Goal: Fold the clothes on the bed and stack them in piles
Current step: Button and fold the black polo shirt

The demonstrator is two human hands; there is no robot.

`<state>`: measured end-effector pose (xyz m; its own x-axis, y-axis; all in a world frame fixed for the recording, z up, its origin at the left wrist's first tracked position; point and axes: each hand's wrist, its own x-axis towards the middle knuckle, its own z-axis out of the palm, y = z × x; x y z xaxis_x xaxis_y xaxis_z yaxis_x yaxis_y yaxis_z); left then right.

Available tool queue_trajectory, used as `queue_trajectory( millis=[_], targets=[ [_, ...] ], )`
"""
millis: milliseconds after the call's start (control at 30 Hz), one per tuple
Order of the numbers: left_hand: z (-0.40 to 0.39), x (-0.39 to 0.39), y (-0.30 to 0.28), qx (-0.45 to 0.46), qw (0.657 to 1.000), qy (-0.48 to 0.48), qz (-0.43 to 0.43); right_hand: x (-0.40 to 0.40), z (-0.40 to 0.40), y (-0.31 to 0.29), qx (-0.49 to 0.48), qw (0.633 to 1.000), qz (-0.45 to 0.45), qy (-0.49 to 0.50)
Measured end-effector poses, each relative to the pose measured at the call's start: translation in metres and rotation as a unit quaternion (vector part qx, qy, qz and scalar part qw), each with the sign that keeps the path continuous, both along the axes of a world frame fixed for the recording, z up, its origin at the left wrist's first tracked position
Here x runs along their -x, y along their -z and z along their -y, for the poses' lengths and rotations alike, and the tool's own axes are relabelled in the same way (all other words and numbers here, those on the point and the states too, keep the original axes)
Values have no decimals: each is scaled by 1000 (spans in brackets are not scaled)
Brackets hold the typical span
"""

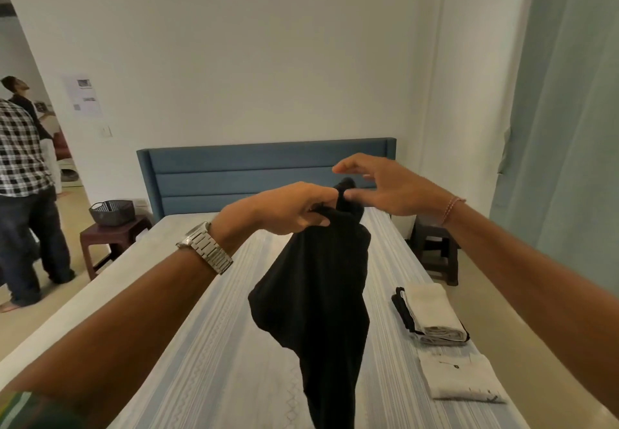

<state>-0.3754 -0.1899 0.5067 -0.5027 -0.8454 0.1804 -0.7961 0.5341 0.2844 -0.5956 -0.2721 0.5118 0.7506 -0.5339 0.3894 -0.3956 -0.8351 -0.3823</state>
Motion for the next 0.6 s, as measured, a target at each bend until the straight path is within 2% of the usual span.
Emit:
queue_trajectory(
  millis=[133, 233, 333, 467, 600],
  targets=[
    [-2, 1, -9, 47, 998, -6, 51, -18, 2, -2, 15, 993, -105, -55],
    [-4, -2, -12, 55, 996, -7, 73, -30, 3, -6, 63, 990, -109, -63],
    [-7, -6, -10, 66, 996, -10, 62, -38, -4, -9, 40, 992, -98, -69],
    [-6, -27, -3, 88, 996, -26, -7, -37, 1, -5, -40, 995, -81, -33],
    [1, -58, 3, 67, 985, -91, -129, -33, 8, -3, -168, 985, 21, 31]
  ],
)
